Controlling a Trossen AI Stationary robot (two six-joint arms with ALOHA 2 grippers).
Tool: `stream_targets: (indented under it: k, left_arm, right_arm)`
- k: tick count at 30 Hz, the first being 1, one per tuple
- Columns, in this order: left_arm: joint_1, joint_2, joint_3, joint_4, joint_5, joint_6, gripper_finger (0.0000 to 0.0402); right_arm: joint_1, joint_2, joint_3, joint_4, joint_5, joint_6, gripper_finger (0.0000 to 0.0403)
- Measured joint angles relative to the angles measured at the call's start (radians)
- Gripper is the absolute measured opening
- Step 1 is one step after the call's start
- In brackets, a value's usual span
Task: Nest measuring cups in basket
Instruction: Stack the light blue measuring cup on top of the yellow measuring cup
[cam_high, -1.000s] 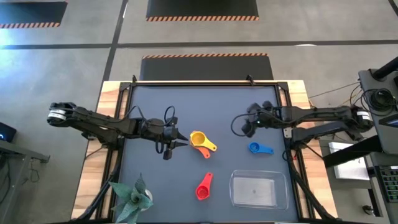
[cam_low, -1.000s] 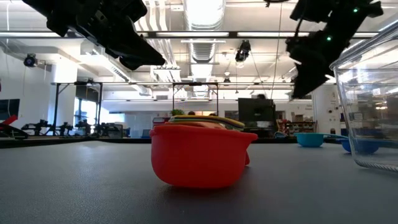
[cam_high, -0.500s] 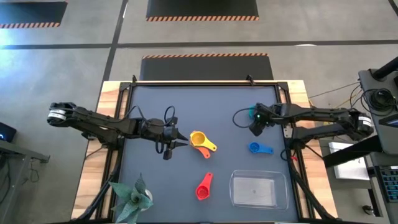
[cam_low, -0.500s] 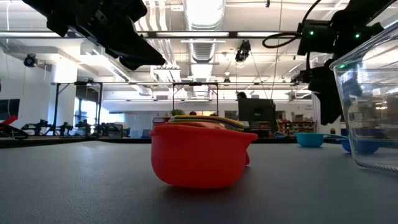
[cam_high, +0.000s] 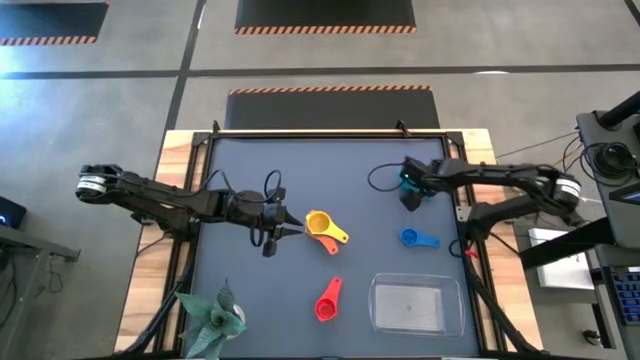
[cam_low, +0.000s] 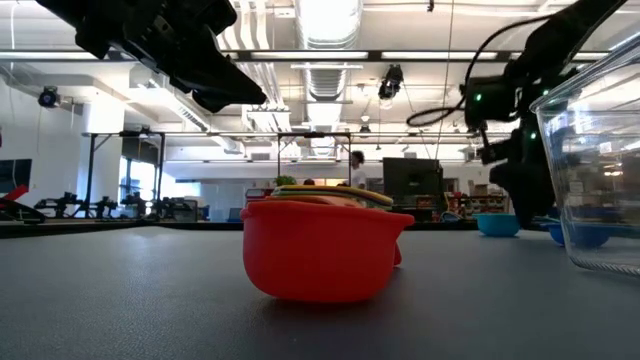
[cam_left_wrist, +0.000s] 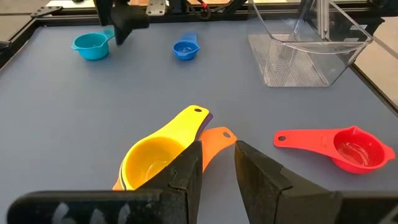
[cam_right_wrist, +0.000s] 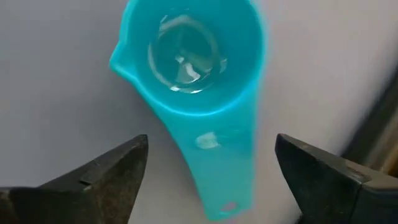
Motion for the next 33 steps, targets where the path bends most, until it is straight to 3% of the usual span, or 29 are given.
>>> stream_targets:
  k: [4,8,11,16,25,33]
  left_arm:
    - [0.000,0.000,0.000,0.000,0.000,0.000,0.0077]
    - [0.000,0.000,0.000,0.001,0.000,0.000,0.0077]
    - [0.000,0.000,0.000,0.001,0.000,0.001,0.0077]
    - [0.000,0.000,0.000,0.001,0.000,0.002,0.0077]
    - [0.000,0.000,0.000,0.003,0.000,0.003,0.0077]
    - [0.000,0.000,0.000,0.007,-0.024,0.003,0.0077]
  right_arm:
    - [-0.042,0.090,0.003,0.047,-0.092,-0.060,0.0340]
    - [-0.047,0.140,0.004,0.061,-0.111,-0.084,0.0308]
    - [-0.046,0.133,0.010,0.065,-0.121,-0.091,0.0253]
    - [-0.036,0.064,0.022,0.078,-0.116,-0.110,0.0128]
    - [0.024,-0.083,0.056,0.082,-0.140,-0.074,0.0131]
    - [0.215,-0.122,0.129,0.210,-0.203,0.038,0.0131]
